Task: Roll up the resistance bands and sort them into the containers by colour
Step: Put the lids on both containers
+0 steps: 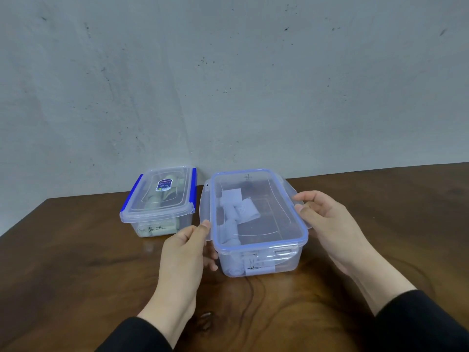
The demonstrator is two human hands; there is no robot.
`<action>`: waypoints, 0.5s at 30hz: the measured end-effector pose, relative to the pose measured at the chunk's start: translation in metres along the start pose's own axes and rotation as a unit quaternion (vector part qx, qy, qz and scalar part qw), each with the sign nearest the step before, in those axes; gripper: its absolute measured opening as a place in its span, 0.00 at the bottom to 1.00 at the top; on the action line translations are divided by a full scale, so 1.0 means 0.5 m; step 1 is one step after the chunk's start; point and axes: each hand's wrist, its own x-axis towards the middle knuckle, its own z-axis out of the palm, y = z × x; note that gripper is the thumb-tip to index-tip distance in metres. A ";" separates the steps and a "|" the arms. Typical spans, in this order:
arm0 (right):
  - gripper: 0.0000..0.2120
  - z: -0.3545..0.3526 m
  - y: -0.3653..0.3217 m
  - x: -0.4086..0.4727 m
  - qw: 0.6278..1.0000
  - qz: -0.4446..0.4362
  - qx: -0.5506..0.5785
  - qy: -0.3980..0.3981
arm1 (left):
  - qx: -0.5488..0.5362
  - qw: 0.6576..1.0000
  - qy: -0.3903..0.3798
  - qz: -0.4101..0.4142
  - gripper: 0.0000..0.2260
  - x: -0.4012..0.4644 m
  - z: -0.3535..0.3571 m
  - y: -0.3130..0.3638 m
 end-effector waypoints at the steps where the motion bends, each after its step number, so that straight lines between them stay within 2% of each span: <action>1: 0.06 0.001 0.000 -0.001 1.000 -0.001 -0.007 -0.002 | -0.004 1.000 0.004 0.000 0.16 0.001 0.000 -0.001; 15: 0.07 0.004 0.006 0.006 1.000 -0.010 -0.018 0.006 | 0.013 1.000 -0.003 -0.007 0.14 0.004 0.005 0.001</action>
